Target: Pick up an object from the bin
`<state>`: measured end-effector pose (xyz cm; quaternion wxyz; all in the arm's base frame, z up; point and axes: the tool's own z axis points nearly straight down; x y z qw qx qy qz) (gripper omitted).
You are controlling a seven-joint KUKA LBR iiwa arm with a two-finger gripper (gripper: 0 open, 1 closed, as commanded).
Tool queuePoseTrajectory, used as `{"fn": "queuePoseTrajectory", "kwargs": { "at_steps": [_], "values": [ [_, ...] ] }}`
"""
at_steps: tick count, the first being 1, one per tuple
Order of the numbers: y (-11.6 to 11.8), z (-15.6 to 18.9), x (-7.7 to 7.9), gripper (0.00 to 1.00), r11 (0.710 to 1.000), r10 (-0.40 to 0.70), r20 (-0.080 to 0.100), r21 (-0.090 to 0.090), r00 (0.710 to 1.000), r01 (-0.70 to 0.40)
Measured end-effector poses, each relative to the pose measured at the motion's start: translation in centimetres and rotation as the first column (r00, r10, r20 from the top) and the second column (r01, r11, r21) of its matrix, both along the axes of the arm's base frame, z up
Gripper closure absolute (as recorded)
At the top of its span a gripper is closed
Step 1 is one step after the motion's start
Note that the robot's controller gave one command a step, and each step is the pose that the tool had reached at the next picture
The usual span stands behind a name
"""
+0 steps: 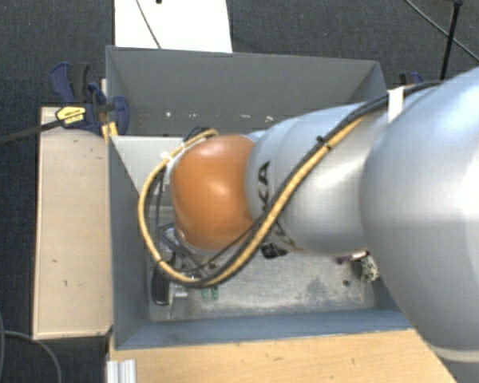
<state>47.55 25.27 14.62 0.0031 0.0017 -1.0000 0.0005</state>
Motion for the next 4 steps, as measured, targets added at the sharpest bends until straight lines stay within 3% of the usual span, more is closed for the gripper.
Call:
{"fn": "queuePoseTrajectory", "kwargs": {
  "at_steps": [1,2,3,4],
  "values": [
    [-1.6,-7.7,2.7,0.00,0.997,-0.082,0.006,0.001,0.997,0.082],
    [-1.5,-7.4,2.6,1.00,0.996,-0.086,0.007,0.002,0.996,0.086],
    [-0.1,1.9,8.0,1.00,0.998,-0.057,0.018,0.007,0.998,0.056],
    [-0.5,1.9,9.9,1.00,0.997,-0.081,0.010,0.003,0.997,0.081]
  ]
}}
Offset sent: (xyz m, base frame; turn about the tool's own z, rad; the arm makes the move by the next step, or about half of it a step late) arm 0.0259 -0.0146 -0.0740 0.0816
